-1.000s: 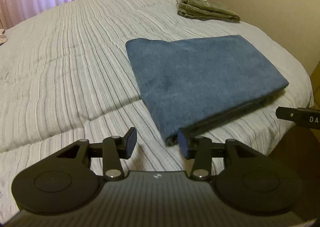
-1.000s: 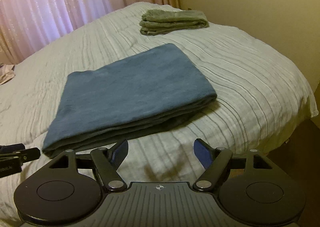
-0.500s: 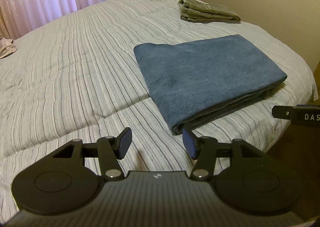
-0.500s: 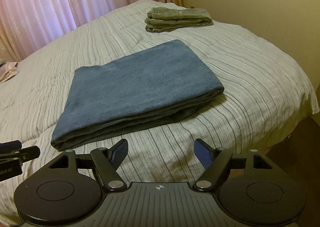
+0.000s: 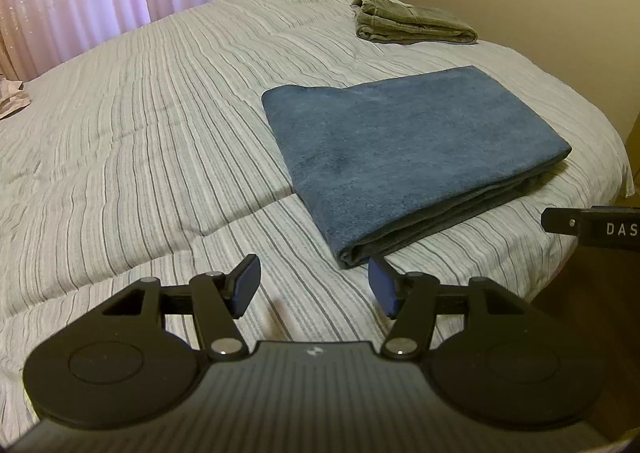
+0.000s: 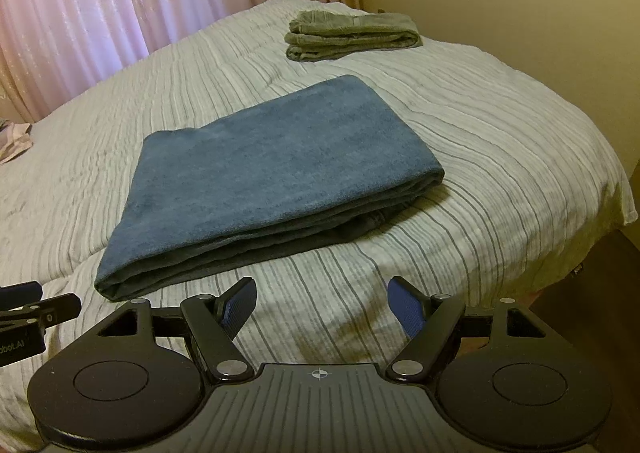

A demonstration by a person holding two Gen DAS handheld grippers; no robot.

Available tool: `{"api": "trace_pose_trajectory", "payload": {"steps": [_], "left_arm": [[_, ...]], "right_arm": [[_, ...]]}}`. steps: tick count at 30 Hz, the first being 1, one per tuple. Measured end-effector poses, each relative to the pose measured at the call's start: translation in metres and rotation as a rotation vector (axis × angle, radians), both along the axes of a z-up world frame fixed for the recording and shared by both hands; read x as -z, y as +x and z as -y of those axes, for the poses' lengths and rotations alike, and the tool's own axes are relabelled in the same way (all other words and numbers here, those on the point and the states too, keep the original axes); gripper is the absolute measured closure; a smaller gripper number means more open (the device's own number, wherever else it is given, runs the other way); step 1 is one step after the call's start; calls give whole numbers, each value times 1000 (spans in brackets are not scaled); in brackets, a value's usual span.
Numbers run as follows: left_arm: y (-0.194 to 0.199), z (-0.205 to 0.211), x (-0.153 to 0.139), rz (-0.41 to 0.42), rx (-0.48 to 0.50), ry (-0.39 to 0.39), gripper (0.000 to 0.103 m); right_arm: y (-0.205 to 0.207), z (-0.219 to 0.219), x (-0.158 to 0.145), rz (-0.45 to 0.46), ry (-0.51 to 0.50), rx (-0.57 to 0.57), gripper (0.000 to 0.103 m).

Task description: Fold clothes

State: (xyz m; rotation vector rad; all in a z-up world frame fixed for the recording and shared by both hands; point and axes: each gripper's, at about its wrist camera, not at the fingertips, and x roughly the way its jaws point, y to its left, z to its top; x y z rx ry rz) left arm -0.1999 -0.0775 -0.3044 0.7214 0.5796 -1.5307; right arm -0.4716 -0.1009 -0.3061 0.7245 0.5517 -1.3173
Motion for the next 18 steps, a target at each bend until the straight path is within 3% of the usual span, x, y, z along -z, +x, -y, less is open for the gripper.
{"api": "trace_pose_trajectory", "payload": {"steps": [18], "left_arm": [[1, 5, 6, -10, 2, 15, 46]], "right_arm": [[-4, 5, 1, -10, 1, 9, 28]]}}
